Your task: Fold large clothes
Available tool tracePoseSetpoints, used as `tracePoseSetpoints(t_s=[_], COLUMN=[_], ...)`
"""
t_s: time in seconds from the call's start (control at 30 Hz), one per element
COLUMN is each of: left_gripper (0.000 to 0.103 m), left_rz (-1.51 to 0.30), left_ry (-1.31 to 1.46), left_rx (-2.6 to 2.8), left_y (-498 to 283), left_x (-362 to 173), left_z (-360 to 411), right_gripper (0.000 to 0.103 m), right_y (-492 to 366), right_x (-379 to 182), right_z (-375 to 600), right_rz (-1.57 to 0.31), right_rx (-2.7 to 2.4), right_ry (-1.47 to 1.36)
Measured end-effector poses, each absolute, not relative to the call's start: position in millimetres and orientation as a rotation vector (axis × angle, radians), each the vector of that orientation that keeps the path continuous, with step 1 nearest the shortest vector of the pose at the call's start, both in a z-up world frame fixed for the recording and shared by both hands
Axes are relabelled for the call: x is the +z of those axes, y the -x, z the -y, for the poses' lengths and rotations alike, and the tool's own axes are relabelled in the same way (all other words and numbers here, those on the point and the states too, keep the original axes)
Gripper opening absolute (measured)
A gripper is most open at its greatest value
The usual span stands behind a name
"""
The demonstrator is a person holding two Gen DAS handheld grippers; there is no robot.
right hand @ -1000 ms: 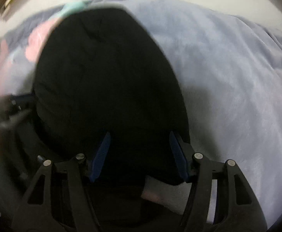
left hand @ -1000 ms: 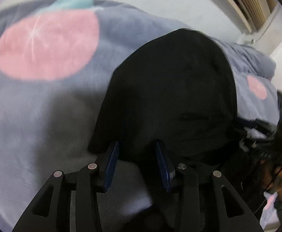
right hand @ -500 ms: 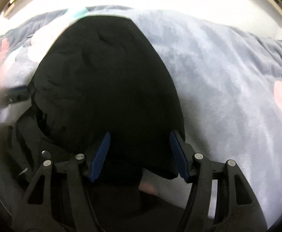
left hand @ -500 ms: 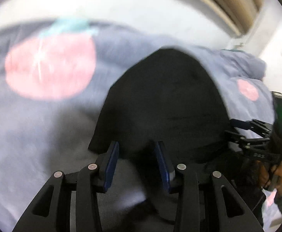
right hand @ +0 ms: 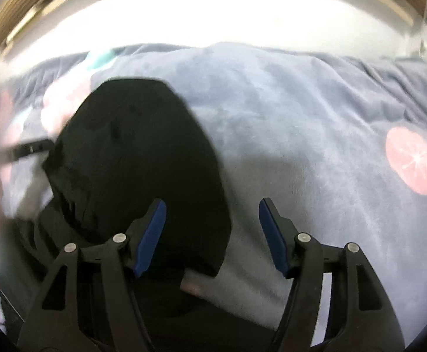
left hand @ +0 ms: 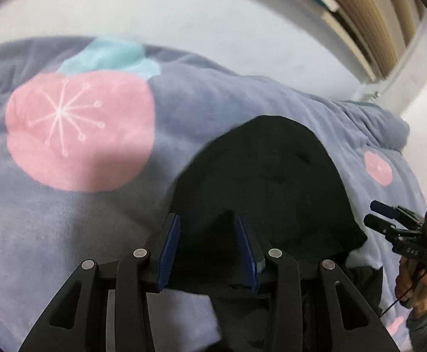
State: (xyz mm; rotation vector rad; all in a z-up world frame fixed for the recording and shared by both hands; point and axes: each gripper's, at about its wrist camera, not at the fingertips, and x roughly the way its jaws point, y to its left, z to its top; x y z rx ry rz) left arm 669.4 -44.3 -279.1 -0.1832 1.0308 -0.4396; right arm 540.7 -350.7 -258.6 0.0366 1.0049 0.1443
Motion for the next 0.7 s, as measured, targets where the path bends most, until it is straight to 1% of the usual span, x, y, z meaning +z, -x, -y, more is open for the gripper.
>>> tracePoseSetpoints(t_s=[0.1,0.23,0.33,0.43,0.47,0.5,0.53,0.57,0.6,0.67,0.7], left_gripper=[0.041,0.042,0.047,0.046,0.045,0.039,0.023,0.015,0.012,0.01,0.01], left_rz=[-1.055,-1.105,-1.152,-1.171,-1.169,-1.158,-1.138,-1.109,-1.092,-1.043,-1.022], left_ry=[0.244,0.325,0.356,0.342,0.331,0.31,0.27,0.212,0.187,0.15,0.135], left_rx=[-0.438,-0.453,-0.499,-0.514,-0.51,-0.506,-0.505,-0.507,-0.512,-0.54,-0.552], left_y=[-682,-697,-704,-707,-705,-702,-697,-689,-684,-664,-653], left_x=[-287,-304,-315,-320,-320,-318,-314,-308,-302,-286,-277], left_z=[39,32,37,44,45,47,50,53,55,56,56], right_gripper=[0.065,0.065,0.065,0.065,0.06,0.046,0.036,0.021,0.014,0.008,0.007], right_y=[-557,-582,-603,-616,-616,-613,-607,-601,-593,-576,-570], right_x=[-265,-280,-304,-318,-320,-317,-311,-306,-298,-281,-275], right_z=[373,379,370,359,352,348,347,349,349,350,349], right_rz=[-1.044,-1.096,-1.156,-1.209,-1.22,-1.209,-1.189,-1.173,-1.152,-1.114,-1.097], right_rx=[0.17,0.244,0.314,0.373,0.377,0.381,0.384,0.384,0.381,0.385,0.384], right_ry=[-0.141,-0.265,-0.321,-0.355,-0.332,-0.304,-0.283,-0.272,-0.257,-0.238,-0.228])
